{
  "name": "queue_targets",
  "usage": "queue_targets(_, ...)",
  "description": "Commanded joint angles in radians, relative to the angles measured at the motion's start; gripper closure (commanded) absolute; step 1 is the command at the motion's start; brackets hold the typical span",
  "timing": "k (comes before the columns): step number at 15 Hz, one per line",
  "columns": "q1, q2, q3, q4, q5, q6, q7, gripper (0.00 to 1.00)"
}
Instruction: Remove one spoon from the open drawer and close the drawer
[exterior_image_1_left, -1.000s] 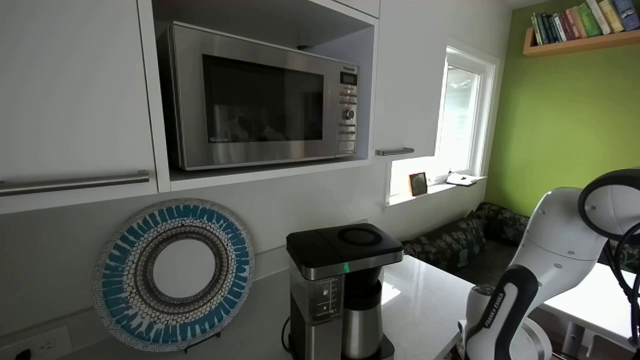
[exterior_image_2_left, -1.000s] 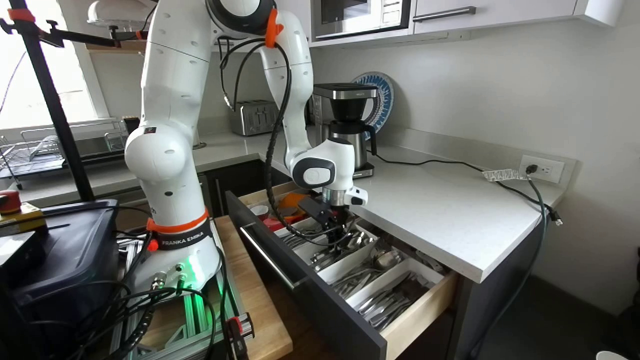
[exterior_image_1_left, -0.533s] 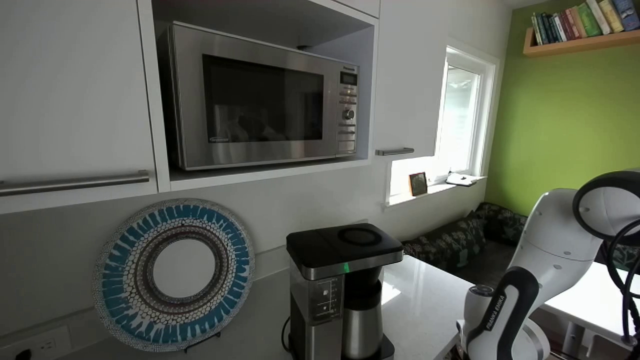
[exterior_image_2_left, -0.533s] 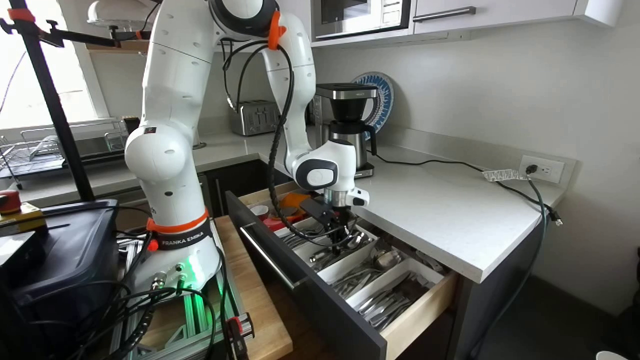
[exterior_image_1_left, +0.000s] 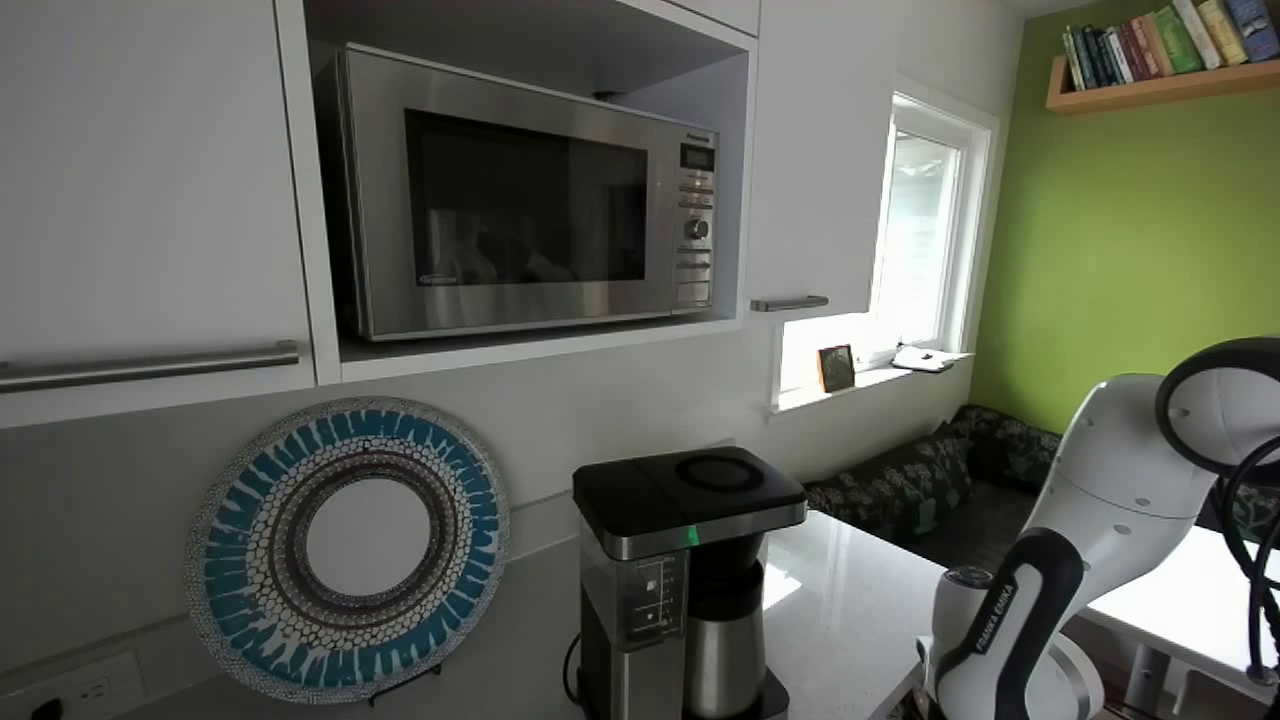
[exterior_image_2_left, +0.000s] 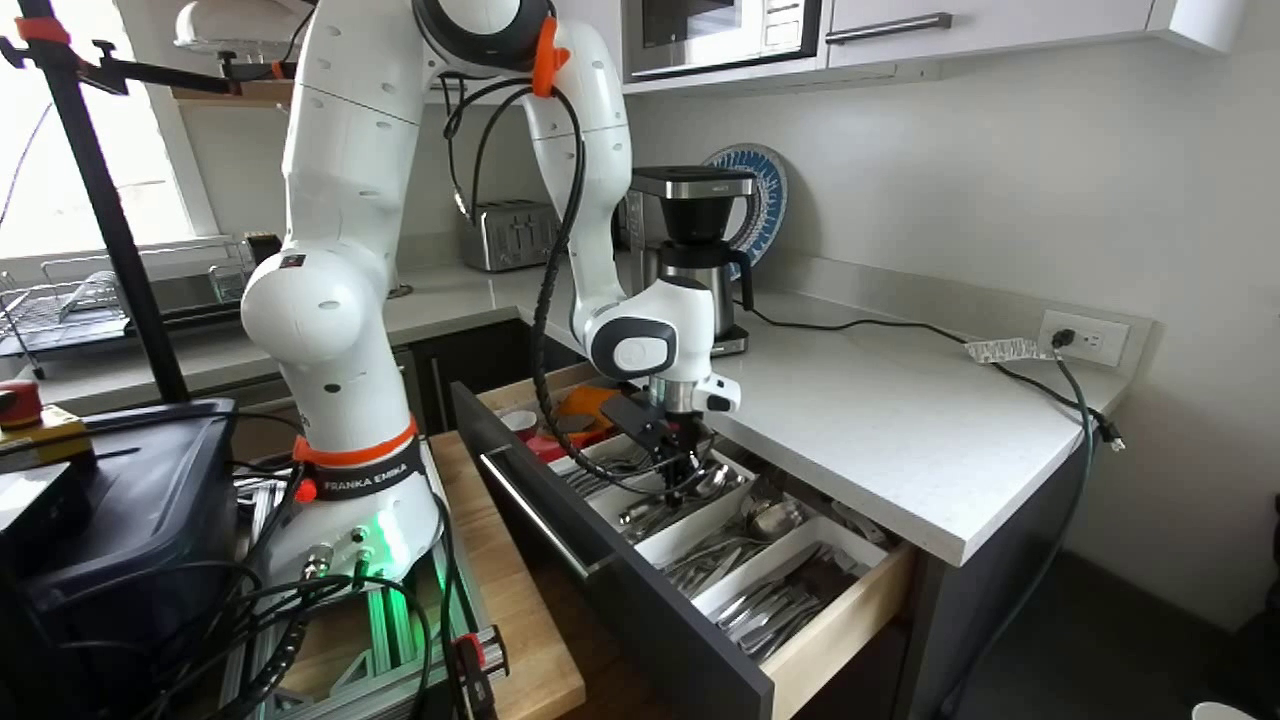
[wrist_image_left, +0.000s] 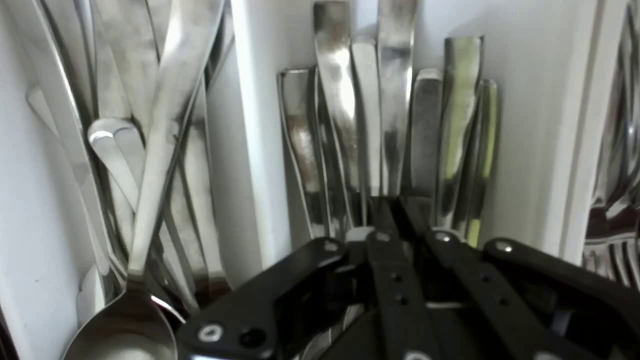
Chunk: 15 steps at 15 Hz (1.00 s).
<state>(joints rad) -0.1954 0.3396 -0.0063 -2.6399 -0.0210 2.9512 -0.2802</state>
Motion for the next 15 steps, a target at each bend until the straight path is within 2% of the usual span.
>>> queue_targets(1, -0.079, -0.079, 0.058, -0.039, 0.058, -0.068, -0.028, 0.98)
queue_targets(4, -0.125, -0.109, 0.102, -0.027, 0.177, -0.169, -0.049, 0.98)
queue_targets(6, -0.127, -0.135, 0.097, -0.02, 0.259, -0.236, -0.048, 0.98)
queue_targets(10, -0.09, -0.204, 0.014, -0.026, 0.29, -0.321, 0.004, 0.98)
queue_targets(15, -0.066, -0.313, -0.088, -0.05, 0.227, -0.394, 0.115, 0.98)
